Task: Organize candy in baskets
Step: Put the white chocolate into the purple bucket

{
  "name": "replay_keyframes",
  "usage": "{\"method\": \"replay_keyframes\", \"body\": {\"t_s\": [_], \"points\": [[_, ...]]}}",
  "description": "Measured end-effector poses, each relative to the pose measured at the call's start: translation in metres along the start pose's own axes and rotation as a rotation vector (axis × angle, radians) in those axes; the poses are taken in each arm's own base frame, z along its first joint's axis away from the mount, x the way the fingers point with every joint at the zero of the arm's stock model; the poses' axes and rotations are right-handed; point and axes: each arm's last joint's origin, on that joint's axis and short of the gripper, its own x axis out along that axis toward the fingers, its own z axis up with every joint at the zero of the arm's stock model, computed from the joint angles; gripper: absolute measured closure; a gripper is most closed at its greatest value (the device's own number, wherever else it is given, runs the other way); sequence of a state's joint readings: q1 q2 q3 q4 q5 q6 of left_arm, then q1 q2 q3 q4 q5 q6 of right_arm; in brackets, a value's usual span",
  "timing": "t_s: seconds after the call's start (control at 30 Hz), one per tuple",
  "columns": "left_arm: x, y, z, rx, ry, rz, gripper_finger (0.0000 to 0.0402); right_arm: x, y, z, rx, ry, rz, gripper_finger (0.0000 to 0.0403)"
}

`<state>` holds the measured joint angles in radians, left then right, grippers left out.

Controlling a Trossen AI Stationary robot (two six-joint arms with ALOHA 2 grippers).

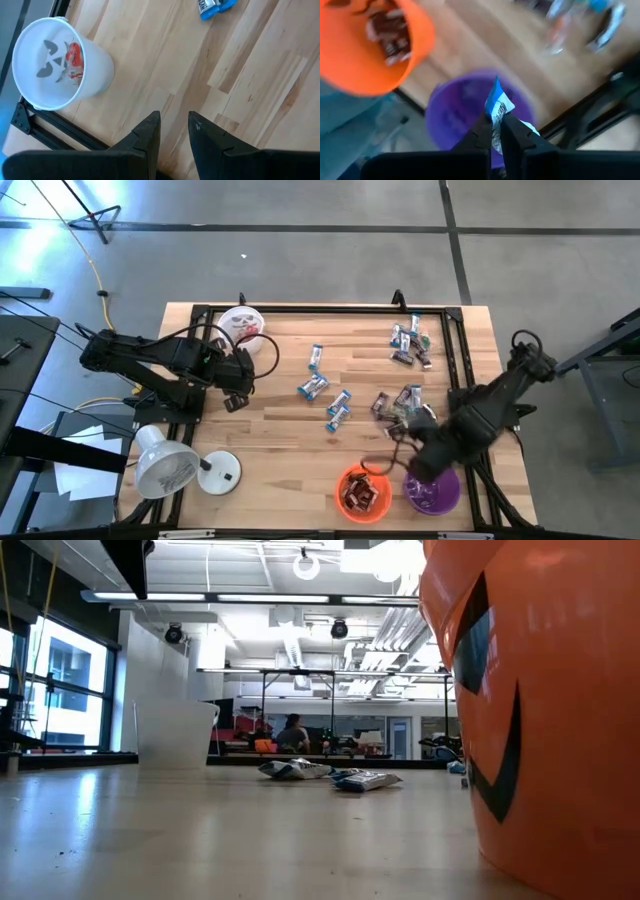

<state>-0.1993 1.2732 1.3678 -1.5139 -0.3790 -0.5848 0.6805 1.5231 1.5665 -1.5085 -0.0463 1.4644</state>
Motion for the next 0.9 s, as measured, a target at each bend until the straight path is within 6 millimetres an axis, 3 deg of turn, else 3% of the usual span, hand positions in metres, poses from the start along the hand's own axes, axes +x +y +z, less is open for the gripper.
{"method": "replay_keyframes", "body": {"t_s": [0.1,0.27,0.5,0.73,0.9], "points": [[0.000,0.000,0.000,-0.015,0.000,0.000,0.0313,0.002,0.008,-0.021,0.014,0.007,0.051,0.0398],[0.000,0.000,0.000,-0.016,0.000,0.000,0.0313,0.005,0.012,-0.039,0.042,-0.045,0.073,0.0381],[0.000,0.000,0.000,-0.016,0.001,-0.001,0.0313,0.005,0.013,-0.052,0.060,-0.008,0.080,0.0290],[0.000,0.000,0.000,-0.016,0.000,-0.001,0.0313,0.005,0.013,-0.047,0.031,-0.059,0.084,0.0233],[0.000,0.000,0.000,-0.014,0.000,0.000,0.0313,0.004,0.009,-0.016,-0.093,-0.214,0.014,0.0236]]}}
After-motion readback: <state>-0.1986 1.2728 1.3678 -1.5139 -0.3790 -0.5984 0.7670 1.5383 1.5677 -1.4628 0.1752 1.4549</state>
